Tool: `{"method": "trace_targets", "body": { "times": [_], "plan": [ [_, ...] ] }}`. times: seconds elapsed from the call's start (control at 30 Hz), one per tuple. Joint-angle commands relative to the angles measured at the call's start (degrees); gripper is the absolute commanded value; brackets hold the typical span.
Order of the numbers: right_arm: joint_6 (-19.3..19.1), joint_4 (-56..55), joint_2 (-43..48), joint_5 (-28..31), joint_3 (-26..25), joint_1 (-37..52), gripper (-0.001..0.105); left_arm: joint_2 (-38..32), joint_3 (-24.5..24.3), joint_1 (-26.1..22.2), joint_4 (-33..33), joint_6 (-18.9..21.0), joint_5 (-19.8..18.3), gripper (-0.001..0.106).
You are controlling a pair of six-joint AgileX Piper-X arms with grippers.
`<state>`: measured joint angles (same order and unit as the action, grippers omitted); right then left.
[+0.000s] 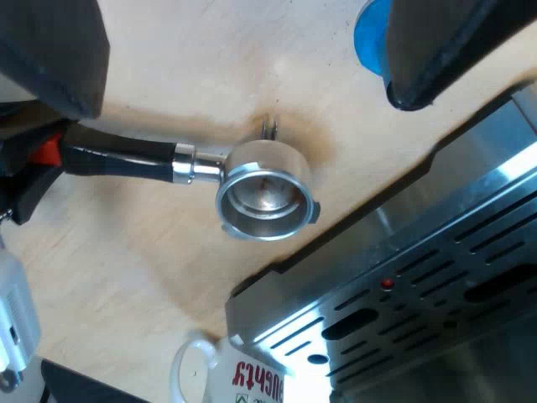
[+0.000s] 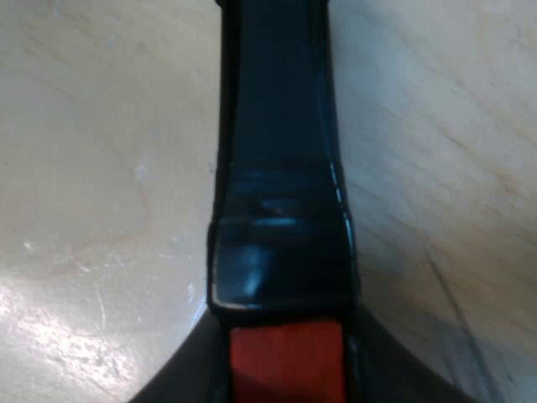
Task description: Grind coffee beans and then tamp
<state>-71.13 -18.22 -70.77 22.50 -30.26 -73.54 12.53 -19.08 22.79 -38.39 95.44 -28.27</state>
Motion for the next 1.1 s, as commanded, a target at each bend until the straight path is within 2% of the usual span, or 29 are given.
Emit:
{"method": "trace_targets", "body": {
  "times": [0.03, 0.5, 0.6, 0.67, 0.77, 0.9, 1.1],
  "plan": [
    [-0.66, 1.85, 0.49, 1.07, -0.25, 0.23, 0.000, -0.34, -0.08, 0.36, -0.56, -0.55, 0.75, 0.069],
    [-0.66, 1.46, 0.49, -0.78, -0.25, 0.23, 0.000, -0.34, -0.08, 0.36, -0.55, -0.54, 0.63, 0.069],
    [-0.66, 0.82, 0.49, -0.88, -0.25, 0.23, 0.017, -0.34, -0.08, 0.36, -0.55, -0.54, 0.63, 0.069],
    [-0.66, 0.32, 0.49, -0.88, -0.25, 0.23, 0.032, -0.34, -0.08, 0.36, -0.55, -0.54, 0.63, 0.069],
    [-0.66, -0.21, 0.49, -0.88, -0.25, 0.23, 0.043, -0.34, -0.08, 0.36, -0.55, -0.54, 0.63, 0.069],
    [-0.66, -0.57, 0.49, -0.88, -0.25, 0.23, 0.044, -0.34, -0.08, 0.36, -0.55, -0.54, 0.63, 0.069],
    [0.59, -6.33, 0.49, -4.77, -1.08, 0.23, 0.045, -0.34, -0.08, 0.36, -0.55, -0.54, 0.63, 0.069]
  ]
}}
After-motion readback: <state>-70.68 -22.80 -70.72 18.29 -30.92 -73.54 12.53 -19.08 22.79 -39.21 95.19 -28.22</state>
